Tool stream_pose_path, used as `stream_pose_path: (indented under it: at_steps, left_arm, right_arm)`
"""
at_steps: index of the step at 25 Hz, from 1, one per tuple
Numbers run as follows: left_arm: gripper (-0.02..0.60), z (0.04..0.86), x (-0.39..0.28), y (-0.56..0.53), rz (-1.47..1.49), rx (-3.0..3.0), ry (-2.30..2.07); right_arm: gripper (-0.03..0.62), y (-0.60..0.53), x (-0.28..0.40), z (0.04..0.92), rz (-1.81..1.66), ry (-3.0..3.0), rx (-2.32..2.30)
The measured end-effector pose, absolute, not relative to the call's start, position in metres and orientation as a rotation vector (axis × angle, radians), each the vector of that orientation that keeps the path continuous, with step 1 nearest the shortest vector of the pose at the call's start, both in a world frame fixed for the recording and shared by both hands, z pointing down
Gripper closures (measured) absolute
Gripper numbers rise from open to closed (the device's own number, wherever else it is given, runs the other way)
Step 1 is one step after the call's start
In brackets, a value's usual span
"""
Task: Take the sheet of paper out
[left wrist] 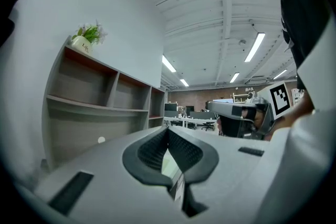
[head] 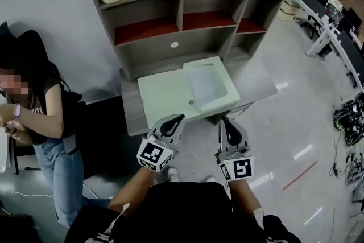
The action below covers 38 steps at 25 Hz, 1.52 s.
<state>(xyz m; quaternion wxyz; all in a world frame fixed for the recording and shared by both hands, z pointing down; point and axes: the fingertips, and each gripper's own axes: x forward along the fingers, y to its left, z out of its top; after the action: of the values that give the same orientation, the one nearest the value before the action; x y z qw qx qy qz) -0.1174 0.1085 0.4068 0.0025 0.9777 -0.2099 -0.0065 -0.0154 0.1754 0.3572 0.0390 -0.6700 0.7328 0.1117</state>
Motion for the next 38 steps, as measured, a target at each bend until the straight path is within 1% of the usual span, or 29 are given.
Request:
stream_pose_path:
  at_steps: [6,12,18,38]
  left_arm:
    - [0.575,0.413,-0.131,0.095,-0.012,3.054,-0.616]
    - [0.575,0.419,-0.127,0.088,-0.014,3.050,-0.588]
    - [0.575,0.423,-0.110,0.071,0.009,3.030,-0.626]
    - [0.575,0.462,-0.015,0.010,0.153,2.932,-0.838]
  right_arm:
    - [0.571,0.168,-0.026,0.356,0.340,2.196,-2.093]
    - [0.571,0.164,-0.027,0.363,0.334,2.189,-2.124]
    - [0.571,0.148,-0.001,0.370,0.298,2.184,-2.132]
    - [0.571,0.069,0.103,0.405,0.186,2.325,-1.958]
